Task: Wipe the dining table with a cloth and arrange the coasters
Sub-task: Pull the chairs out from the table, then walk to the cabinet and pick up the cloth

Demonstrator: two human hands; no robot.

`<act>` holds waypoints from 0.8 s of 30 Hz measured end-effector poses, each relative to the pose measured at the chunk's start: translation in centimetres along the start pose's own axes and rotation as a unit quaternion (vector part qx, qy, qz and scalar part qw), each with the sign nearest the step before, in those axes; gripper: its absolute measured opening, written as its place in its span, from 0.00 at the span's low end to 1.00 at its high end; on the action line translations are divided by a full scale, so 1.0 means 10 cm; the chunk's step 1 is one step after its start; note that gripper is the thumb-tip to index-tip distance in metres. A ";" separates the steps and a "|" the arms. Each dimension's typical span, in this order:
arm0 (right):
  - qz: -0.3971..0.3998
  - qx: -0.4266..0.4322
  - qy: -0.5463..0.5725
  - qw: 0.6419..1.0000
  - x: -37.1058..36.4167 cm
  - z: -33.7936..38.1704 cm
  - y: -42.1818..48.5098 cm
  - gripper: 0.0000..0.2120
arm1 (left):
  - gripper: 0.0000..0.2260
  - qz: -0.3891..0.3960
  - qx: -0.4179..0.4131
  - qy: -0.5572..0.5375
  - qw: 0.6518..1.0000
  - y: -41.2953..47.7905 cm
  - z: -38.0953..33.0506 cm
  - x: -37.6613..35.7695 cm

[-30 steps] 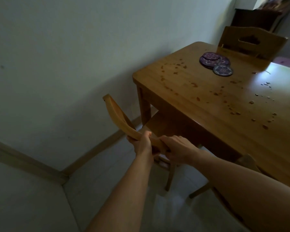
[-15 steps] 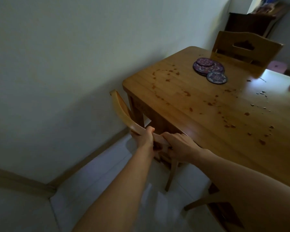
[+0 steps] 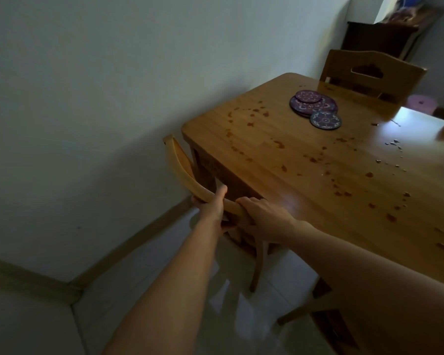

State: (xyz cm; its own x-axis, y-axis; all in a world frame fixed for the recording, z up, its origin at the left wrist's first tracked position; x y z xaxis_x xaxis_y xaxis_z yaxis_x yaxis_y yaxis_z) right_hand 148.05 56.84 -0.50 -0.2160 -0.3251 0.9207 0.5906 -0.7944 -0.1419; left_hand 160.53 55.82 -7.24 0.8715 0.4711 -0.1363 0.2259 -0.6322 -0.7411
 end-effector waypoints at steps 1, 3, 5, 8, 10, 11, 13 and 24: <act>-0.001 -0.011 0.031 0.999 0.01 -0.02 -0.03 0.23 | 0.39 -0.006 -0.005 -0.002 1.000 0.00 -0.01 0.02; -0.008 -0.047 0.110 0.993 0.03 -0.11 -0.14 0.30 | 0.37 -0.019 -0.007 -0.012 1.000 -0.01 0.01 0.06; -0.034 -0.099 0.174 0.979 0.06 -0.21 -0.26 0.33 | 0.31 -0.018 -0.002 -0.018 1.000 -0.08 0.01 0.07; -0.086 -0.155 0.293 0.940 0.13 -0.28 -0.44 0.28 | 0.26 0.009 0.014 -0.037 0.999 -0.21 0.03 0.07; -0.118 -0.174 0.357 0.910 0.20 -0.25 -0.54 0.25 | 0.23 0.026 0.007 -0.042 0.999 -0.34 0.02 0.07; -0.134 -0.182 0.378 0.898 0.25 -0.23 -0.58 0.25 | 0.21 0.033 0.001 -0.043 0.999 -0.42 0.01 0.08; -0.166 -0.191 0.408 0.877 0.34 -0.18 -0.67 0.25 | 0.21 0.042 -0.009 -0.039 0.998 -0.60 -0.03 0.10; -0.313 -0.159 0.548 0.759 0.98 0.29 -1.80 0.16 | 0.20 0.123 -0.107 -0.145 0.976 -2.07 -0.07 0.31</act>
State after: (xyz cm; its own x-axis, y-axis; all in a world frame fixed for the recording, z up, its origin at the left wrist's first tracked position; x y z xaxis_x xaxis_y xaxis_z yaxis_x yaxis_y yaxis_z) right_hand 137.52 69.40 12.16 -0.9972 0.0738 0.0131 -0.0743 -0.9964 -0.0417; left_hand 158.84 69.92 8.15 0.7583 0.4233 -0.4958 0.1376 -0.8473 -0.5129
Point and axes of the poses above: each hand's wrist, its own y-axis towards the middle knuckle, its own x-axis out of the back of the hand, z = x × y, the point moved 6 cm from there along y, towards the middle knuckle, and after that the axes turned 4 degrees about x, right-handed, at the moved point
